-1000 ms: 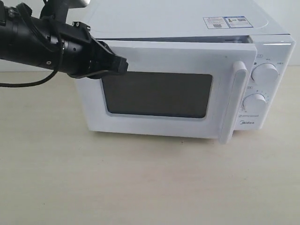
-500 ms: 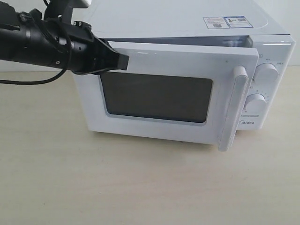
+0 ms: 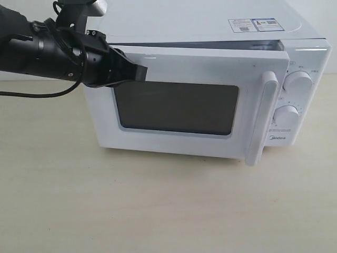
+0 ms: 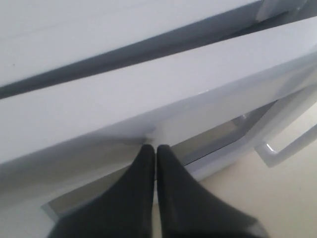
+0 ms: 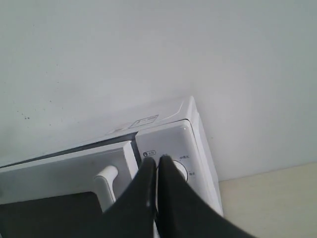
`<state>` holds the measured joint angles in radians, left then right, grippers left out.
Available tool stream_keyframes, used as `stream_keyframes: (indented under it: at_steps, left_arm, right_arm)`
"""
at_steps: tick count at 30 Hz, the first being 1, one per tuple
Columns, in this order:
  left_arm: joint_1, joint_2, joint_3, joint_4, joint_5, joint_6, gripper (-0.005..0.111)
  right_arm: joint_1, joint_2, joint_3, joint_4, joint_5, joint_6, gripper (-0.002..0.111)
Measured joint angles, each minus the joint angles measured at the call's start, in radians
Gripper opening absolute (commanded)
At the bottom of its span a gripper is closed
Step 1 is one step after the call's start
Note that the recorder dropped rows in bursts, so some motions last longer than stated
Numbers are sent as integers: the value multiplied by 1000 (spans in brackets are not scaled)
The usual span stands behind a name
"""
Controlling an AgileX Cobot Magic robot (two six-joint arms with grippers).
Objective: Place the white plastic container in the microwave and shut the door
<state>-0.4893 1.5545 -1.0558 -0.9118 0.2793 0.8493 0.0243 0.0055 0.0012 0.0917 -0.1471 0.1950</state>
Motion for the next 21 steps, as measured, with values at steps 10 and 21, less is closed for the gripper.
stream_keyframes:
  at_steps: [10,21]
  left_arm:
    - [0,-273,89,2,164,50,4]
    - [0,-678,377,8,137,15,4]
  right_arm:
    - [0,6,-152,-182,-37,33,1]
    - [104,481,-528,-226,231,-80,0]
